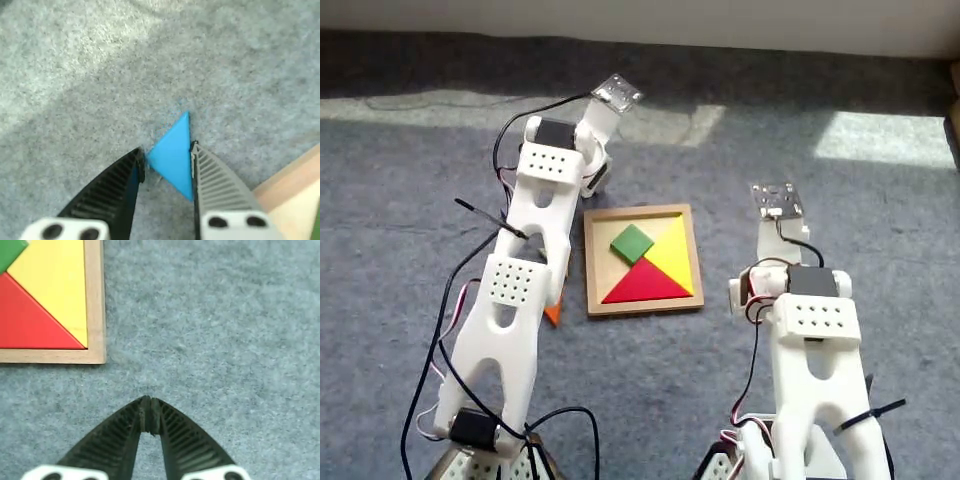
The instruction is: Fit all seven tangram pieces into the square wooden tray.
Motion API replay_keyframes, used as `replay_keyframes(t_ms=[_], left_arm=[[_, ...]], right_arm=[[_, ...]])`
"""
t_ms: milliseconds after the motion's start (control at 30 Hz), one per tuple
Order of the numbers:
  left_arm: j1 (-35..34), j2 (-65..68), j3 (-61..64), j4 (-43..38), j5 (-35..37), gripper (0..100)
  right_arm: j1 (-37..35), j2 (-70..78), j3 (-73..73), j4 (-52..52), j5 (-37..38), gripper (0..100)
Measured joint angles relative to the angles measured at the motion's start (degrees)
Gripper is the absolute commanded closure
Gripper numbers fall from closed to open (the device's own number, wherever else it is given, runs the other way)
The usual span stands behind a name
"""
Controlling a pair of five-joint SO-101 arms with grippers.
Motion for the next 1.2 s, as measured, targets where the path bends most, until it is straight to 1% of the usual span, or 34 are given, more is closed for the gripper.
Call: replay_keyframes(t_ms=[100, 167, 300, 400, 533, 700, 867, 933, 1067, 1200], left_arm=[[0.26, 0.35, -3.52, 4.4, 0.0, 92], [0.26, -0.44, -3.78, 6.68, 0.62, 92], [1.23, -5.19, -1.49, 8.18, 2.9, 92], [3.34, -8.7, 1.76, 8.53, 5.27, 92], [6.33, -13.8, 6.42, 8.62, 10.29, 92], [9.32, -20.66, 14.51, 8.62, 20.84, 92], [10.46, -25.14, 24.26, 8.62, 33.58, 92], [10.64, -26.2, 27.16, 8.62, 39.74, 92], [11.43, -26.81, 29.19, 8.53, 51.69, 92], [12.48, -26.9, 29.45, 8.53, 57.14, 92]], right_arm=[[0.0, 0.0, 0.0, 0.0, 0.0, 99.5], [0.0, 0.0, 0.0, 0.0, 0.0, 99.5], [0.0, 0.0, 0.0, 0.0, 0.0, 99.5], [0.0, 0.0, 0.0, 0.0, 0.0, 99.5], [0.0, 0.0, 0.0, 0.0, 0.0, 99.5], [0.0, 0.0, 0.0, 0.0, 0.0, 99.5], [0.0, 0.0, 0.0, 0.0, 0.0, 99.5], [0.0, 0.0, 0.0, 0.0, 0.0, 99.5], [0.0, 0.0, 0.0, 0.0, 0.0, 99.5], [0.0, 0.0, 0.0, 0.0, 0.0, 99.5]])
